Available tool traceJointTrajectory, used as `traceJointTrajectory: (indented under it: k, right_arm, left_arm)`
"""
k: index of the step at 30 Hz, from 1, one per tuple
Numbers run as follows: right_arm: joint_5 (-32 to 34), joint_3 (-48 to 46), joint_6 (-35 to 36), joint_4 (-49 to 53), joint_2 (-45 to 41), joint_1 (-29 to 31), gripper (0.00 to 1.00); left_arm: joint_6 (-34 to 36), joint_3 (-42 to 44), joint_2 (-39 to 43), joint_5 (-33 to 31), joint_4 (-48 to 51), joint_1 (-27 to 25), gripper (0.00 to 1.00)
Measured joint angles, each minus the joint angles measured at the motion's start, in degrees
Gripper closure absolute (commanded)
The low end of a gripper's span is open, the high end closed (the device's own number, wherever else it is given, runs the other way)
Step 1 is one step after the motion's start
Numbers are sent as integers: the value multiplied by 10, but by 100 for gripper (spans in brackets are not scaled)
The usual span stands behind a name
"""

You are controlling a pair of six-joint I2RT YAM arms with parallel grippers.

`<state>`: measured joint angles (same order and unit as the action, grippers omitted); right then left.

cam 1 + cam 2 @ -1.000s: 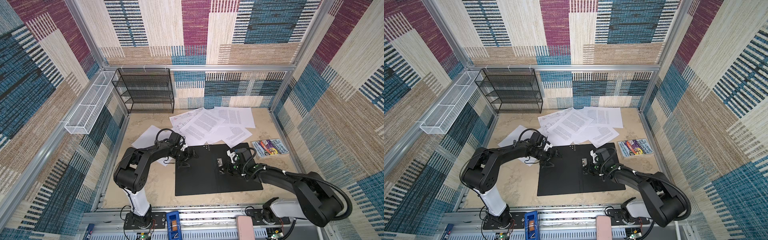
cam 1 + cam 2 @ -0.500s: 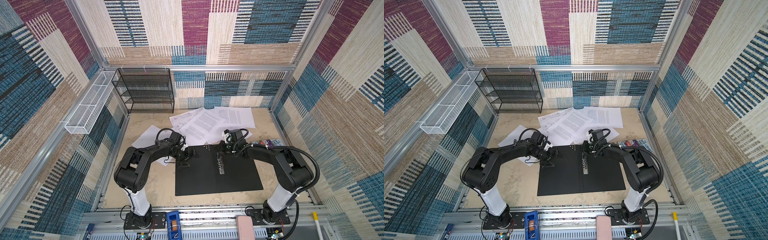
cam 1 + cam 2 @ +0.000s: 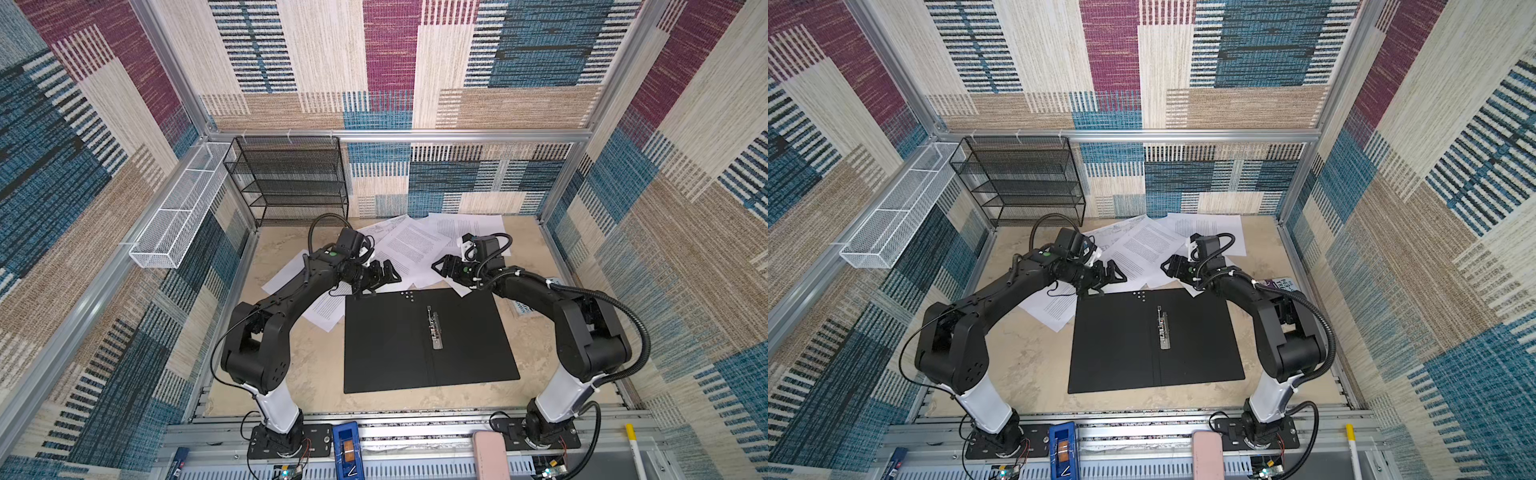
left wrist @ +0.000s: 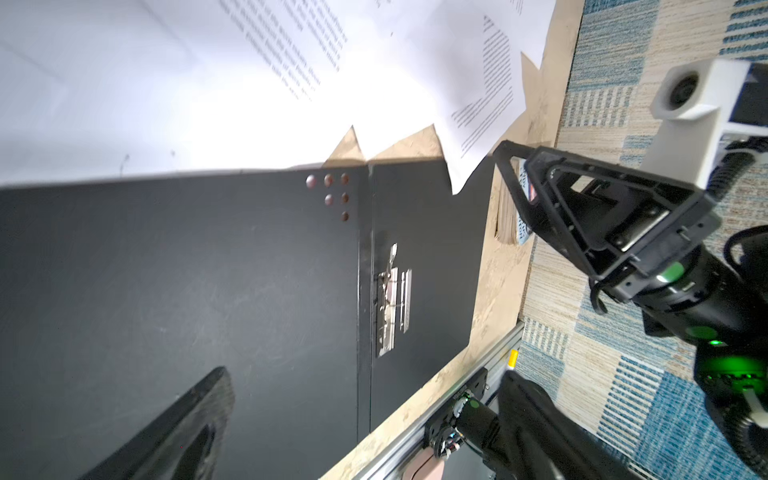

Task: Put the files into the folder
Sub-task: 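Raise both grippers off the folder and move them toward the scattered papers, then pinch the edge of a white text sheet with the right gripper while the left hovers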

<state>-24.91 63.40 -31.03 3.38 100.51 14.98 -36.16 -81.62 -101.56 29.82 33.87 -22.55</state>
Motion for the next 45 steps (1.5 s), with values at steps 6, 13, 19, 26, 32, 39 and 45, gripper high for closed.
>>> traceJointTrajectory:
  k: [6,13,19,26,32,39,45]
  right_arm:
    - [28,115,9,10,92,-20,3]
    - [35,230,16,23,206,-40,1]
    - [34,300,20,37,261,-42,1]
    - [32,322,10,42,296,-45,1]
    - [-1,308,-12,5,306,-45,2]
    - [-61,287,-47,-83,320,-44,2]
    - [-85,271,-64,-125,323,-36,2]
  left_arm:
    - [18,-153,-131,-49,-9,17,1]
    - [23,-334,-300,-54,-28,53,1]
    - [37,-431,-378,-37,-21,64,1]
    - [40,-421,-404,-30,-10,71,0]
    - [36,-372,-391,-20,-46,75,0]
    - [18,-359,-391,-5,-64,82,0]
    - [7,-336,-386,6,-94,84,1]
